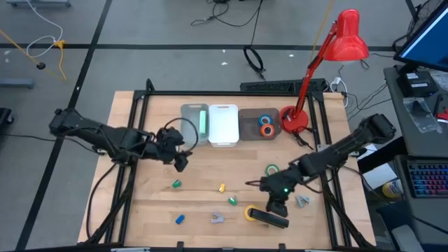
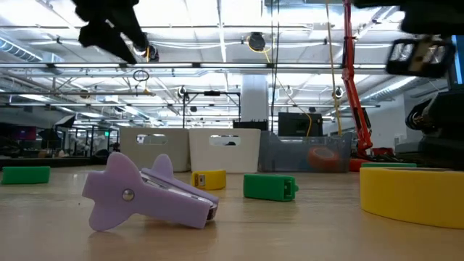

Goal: Pick and place Stapler, Stapler remover, tape
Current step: Put the black stapler into the grey bin

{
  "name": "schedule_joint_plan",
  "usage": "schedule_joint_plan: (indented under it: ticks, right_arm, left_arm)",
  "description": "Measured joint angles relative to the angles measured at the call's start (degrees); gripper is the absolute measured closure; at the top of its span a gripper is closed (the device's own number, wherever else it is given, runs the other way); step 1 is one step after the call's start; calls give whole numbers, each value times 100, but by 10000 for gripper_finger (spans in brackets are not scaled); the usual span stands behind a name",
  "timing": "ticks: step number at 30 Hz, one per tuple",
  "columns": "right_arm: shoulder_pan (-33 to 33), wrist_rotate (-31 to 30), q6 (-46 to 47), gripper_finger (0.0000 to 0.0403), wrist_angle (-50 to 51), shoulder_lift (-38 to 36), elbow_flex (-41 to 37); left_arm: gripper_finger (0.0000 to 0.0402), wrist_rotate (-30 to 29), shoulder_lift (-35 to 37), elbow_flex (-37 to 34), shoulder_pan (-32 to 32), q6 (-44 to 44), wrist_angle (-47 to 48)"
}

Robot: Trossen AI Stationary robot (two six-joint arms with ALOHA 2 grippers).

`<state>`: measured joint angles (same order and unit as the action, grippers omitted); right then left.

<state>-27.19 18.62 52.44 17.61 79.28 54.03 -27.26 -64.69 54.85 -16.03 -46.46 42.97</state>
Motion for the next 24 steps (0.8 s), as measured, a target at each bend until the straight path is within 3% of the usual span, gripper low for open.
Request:
schedule_joint_plan:
  ticks: [7, 12, 16, 20, 24]
  right_arm:
    - [-605, -1242, 1179, 401, 789, -451, -1]
    - [-758, -1220, 1721, 402, 881, -478, -1]
    - [-781, -887, 1604, 402, 928, -476, -1]
    - [-700, -623, 1115, 403, 960, -476, -1]
    - [-683, -619, 1363, 403, 943, -474, -1]
  left_arm:
    - [130, -18, 442, -1512, -419, 7, -2175]
    - [131, -14, 996, -2489, -528, -116, -3070]
    - [130, -18, 1477, -2964, -547, -277, -3324]
    - [130, -24, 1815, -3088, -547, -268, -3353]
    - [131, -84, 1947, -3089, -545, -120, -3376]
